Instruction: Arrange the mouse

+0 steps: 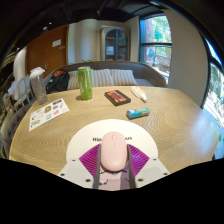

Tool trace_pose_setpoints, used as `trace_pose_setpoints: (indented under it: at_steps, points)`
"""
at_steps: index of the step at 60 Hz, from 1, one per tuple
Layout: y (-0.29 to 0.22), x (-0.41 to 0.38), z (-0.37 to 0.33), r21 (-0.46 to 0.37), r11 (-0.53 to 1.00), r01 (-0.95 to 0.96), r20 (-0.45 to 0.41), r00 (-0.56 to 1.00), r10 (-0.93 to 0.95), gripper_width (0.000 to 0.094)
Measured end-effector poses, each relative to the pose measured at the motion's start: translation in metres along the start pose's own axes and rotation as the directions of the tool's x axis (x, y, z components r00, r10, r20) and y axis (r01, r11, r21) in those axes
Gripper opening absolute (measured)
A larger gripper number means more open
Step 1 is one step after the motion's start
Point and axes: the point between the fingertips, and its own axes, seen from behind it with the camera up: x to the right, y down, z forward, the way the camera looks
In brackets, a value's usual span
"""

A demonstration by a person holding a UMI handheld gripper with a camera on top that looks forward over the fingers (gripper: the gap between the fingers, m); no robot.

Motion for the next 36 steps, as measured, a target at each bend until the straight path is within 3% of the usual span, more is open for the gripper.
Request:
trace_pose_setpoints:
  at_steps: [3, 9, 14, 16, 27, 36]
  points:
    - [0.001, 0.001, 0.001, 0.001, 1.000, -0.007, 0.004, 1.000, 0.007, 0.0456]
    - [0.006, 0.000, -0.003, -0.084, 0.996, 0.002, 0.003, 1.000, -0.002, 0.0531]
    - [-0.001, -0.004, -0.016, -0.116, 0.993, -0.010, 0.004, 1.000, 0.010, 0.0801]
    - [-0.008, -0.005, -0.025, -0.108, 0.994, -0.005, 0.000, 1.000, 0.005, 0.0863]
    - [-0.026, -0.020, -0.093, -0.095, 0.996, 0.001, -0.053, 0.999, -0.006, 0.0843]
    - [-0.002, -0.051, -0.163, -0.118, 0.990, -0.078, -0.081, 0.994, 0.069, 0.0845]
